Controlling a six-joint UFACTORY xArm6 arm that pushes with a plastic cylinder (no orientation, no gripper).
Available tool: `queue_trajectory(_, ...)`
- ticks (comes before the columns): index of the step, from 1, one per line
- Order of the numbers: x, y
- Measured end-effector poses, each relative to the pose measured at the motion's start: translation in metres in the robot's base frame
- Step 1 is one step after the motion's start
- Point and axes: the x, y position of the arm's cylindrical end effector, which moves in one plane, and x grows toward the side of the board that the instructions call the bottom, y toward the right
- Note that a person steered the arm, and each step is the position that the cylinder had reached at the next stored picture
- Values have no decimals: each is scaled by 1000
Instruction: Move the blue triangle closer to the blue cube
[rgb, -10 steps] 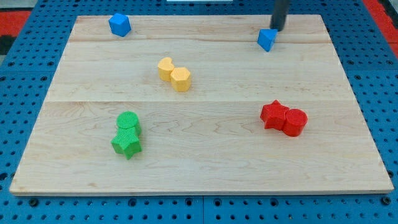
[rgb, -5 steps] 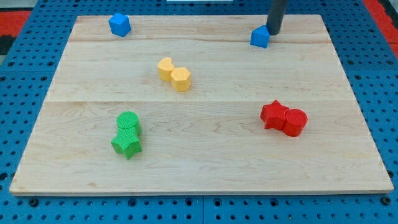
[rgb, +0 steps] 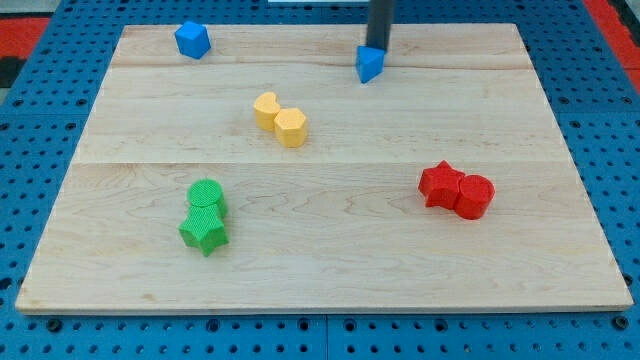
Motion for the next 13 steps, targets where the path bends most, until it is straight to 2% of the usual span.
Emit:
queue_trajectory(2, 30, 98)
queue_trajectory(3, 54, 89)
queue_trajectory(5, 27, 25)
queue_trajectory(6, 27, -21)
queue_trajectory(9, 26, -86)
queue_trajectory(11, 30, -108)
queue_trajectory(13, 11, -159)
